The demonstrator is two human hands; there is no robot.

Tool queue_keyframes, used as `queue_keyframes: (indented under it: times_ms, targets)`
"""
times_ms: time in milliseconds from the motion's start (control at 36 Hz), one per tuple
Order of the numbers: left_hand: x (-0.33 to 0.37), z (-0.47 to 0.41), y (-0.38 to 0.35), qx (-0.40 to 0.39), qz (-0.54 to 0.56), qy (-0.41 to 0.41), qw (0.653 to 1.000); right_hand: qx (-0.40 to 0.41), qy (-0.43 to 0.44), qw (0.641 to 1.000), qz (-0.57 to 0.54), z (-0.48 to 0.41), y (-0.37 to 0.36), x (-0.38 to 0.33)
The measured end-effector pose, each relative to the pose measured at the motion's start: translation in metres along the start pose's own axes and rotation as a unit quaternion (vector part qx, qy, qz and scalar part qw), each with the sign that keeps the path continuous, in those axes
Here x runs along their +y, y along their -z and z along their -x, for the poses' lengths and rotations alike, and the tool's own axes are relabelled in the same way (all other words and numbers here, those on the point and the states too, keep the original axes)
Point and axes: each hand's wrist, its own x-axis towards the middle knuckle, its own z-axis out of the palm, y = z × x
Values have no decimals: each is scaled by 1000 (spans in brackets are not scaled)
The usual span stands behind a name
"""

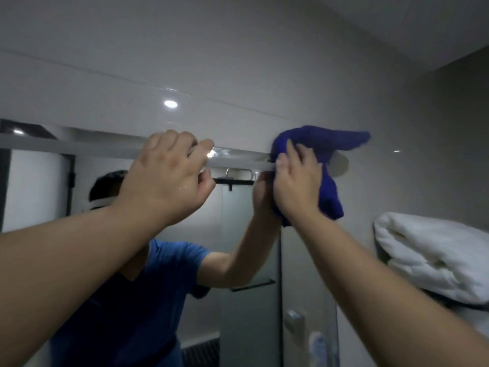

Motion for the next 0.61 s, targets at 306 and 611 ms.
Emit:
queue_keyframes:
  times_ms: [306,611]
  targets:
    - [-1,4,15,-25,52,1,998,-22,289,957,-15,90,-43,-32]
    - [6,-1,20,-43,42,17,998,53,-18,996,74,29,-2,66]
